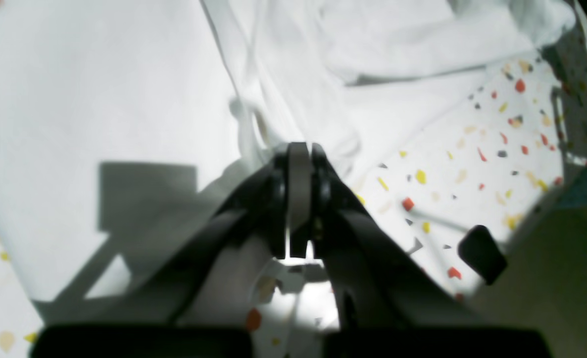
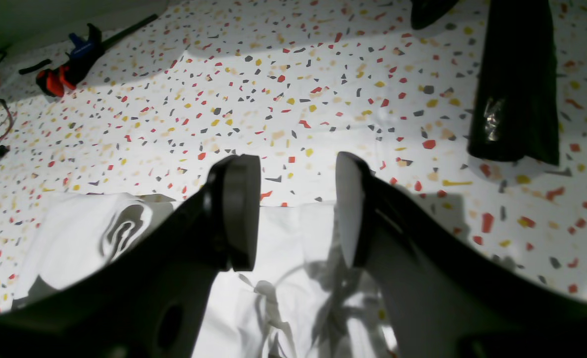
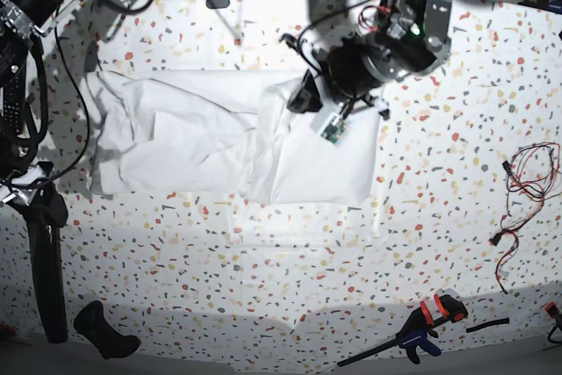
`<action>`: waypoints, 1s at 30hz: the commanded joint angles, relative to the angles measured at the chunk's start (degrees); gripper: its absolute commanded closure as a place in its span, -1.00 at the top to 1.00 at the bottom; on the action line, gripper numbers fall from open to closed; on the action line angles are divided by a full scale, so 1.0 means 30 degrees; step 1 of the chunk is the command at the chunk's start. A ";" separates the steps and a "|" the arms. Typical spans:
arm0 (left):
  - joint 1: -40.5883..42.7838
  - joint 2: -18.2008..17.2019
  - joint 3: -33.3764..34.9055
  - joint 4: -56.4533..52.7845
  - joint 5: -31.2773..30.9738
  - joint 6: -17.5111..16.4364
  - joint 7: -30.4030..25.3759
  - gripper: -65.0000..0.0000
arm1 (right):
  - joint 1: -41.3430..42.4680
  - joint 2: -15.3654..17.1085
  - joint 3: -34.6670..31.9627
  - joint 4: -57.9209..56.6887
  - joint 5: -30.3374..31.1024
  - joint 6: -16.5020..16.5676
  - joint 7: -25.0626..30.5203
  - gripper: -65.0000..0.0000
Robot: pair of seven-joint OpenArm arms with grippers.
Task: Fold the T-shirt properly
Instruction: 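Release the folded end and raise the left gripper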
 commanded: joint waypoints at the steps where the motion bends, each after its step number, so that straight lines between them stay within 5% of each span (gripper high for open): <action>1: -0.0233 0.0066 0.0007 0.0350 -0.0328 -0.0066 -0.0860 -1.00 | 0.0335 0.0364 0.0044 0.0277 0.0437 0.0124 0.0517 -0.22; 12: -0.0160 0.0240 0.0007 -0.4051 0.0466 0.0503 -0.4335 -1.00 | 0.0335 0.0357 0.0044 0.0277 0.1042 0.0124 0.0517 -0.22; 18: -0.0204 0.1749 0.0022 -0.4663 -0.0663 0.0474 -0.3912 -1.00 | 0.0335 0.0372 0.0044 0.0277 0.1107 0.0131 0.0517 -0.22; 21: -0.0452 0.1705 0.0670 -0.4481 -0.0809 0.0284 -0.3752 -1.00 | 0.0328 0.0379 0.0044 0.0277 0.0080 0.0131 0.0517 -0.22; 25: -0.0692 0.1705 0.1348 -0.4488 -0.0809 0.0284 -0.3708 -1.00 | 0.0313 0.0656 0.0036 0.0270 -0.0663 0.0146 0.0517 0.12; 30: -0.0809 0.1712 0.1778 -0.4488 -0.0809 0.0284 -0.3730 -1.00 | 0.0328 0.1865 0.0044 0.0270 -0.0736 0.0131 0.0517 0.13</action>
